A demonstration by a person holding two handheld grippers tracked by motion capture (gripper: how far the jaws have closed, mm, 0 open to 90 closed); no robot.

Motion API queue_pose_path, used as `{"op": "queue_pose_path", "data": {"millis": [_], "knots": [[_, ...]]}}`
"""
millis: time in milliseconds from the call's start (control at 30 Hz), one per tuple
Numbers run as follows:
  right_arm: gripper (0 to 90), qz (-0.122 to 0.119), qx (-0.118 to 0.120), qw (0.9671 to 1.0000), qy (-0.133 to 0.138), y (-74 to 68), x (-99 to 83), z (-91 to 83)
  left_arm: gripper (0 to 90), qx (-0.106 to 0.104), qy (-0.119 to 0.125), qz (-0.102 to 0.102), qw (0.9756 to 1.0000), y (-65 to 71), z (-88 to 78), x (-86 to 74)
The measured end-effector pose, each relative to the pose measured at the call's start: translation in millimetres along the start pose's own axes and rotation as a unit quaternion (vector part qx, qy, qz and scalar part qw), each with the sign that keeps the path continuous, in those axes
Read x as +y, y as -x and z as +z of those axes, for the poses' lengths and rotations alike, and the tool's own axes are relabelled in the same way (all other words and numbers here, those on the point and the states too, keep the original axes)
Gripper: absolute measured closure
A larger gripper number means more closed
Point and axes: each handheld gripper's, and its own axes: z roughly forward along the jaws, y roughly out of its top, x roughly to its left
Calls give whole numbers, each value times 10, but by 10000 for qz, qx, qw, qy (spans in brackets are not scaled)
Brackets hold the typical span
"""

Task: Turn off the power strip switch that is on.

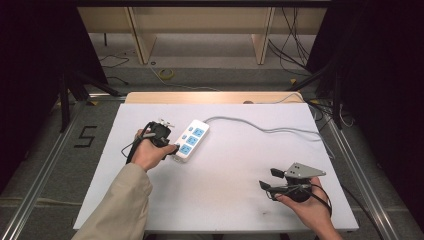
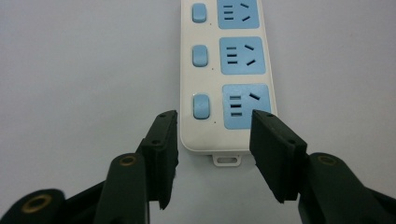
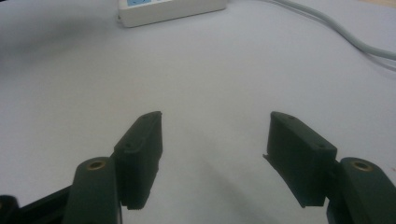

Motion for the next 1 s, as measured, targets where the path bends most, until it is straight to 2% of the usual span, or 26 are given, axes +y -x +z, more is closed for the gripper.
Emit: {"op": "queue_pose_path", "data": {"millis": [167,433,667,733,1000], "knots": [[368,-4,-2,10000,4,1,1,0,463,-101,145,39,9998,22,-46,-96],[368,3,4,10000,7,-2,1,4,366,-198,427,326,9984,111,-139,-231],[368,-4,5,10000,-5,-1,0,6,329,-239,557,309,9977,140,-176,-357],[368,-15,3,10000,-14,3,-2,6,326,-268,582,390,9972,144,-187,-401],[368,-8,15,10000,-34,-2,-3,8,290,-357,748,362,9959,191,-217,-587]]}}
